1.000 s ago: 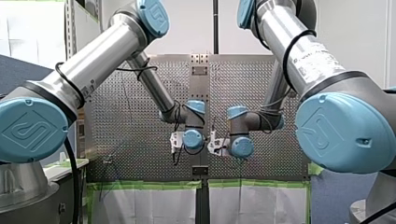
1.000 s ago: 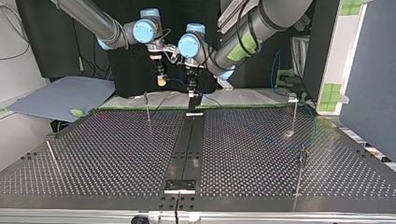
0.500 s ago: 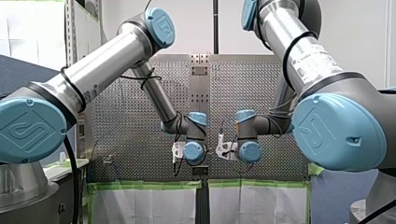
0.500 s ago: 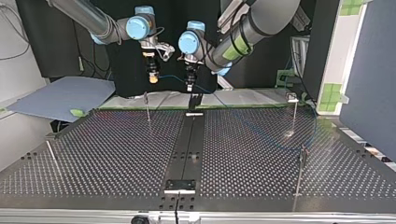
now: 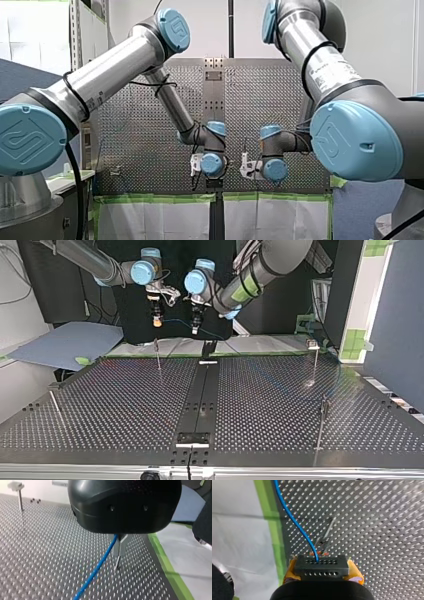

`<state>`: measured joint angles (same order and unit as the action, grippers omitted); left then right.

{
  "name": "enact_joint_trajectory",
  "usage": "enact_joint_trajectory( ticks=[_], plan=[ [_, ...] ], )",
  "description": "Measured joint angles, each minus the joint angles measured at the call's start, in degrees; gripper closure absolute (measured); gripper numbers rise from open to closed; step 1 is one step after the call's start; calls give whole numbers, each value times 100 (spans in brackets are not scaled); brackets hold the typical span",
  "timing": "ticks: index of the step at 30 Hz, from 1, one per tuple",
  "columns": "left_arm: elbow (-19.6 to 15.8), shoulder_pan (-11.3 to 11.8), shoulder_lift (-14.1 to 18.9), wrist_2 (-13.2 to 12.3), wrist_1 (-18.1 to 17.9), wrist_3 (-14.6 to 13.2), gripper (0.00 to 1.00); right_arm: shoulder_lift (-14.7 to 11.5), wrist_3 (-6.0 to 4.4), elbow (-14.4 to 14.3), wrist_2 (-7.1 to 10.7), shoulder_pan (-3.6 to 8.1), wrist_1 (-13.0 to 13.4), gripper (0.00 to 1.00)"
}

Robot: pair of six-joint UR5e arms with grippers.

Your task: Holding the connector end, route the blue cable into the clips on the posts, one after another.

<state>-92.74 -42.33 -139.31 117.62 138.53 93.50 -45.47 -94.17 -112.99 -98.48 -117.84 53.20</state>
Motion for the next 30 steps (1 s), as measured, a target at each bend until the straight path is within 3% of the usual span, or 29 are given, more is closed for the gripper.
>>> enact_joint_trajectory(
  ticks=[9,18,23,30],
  plan=[
    [506,-436,-446,208,426,157,100,65,-3,0,27,141,49,100],
    [979,-342,-832,227,435,405,100,65,13,-1,29,345,87,100],
    [1223,-265,-860,267,226,431,100,70,123,-2,62,566,121,100],
    [1322,-257,-1009,297,-40,444,100,116,114,-7,352,933,144,100]
  ],
)
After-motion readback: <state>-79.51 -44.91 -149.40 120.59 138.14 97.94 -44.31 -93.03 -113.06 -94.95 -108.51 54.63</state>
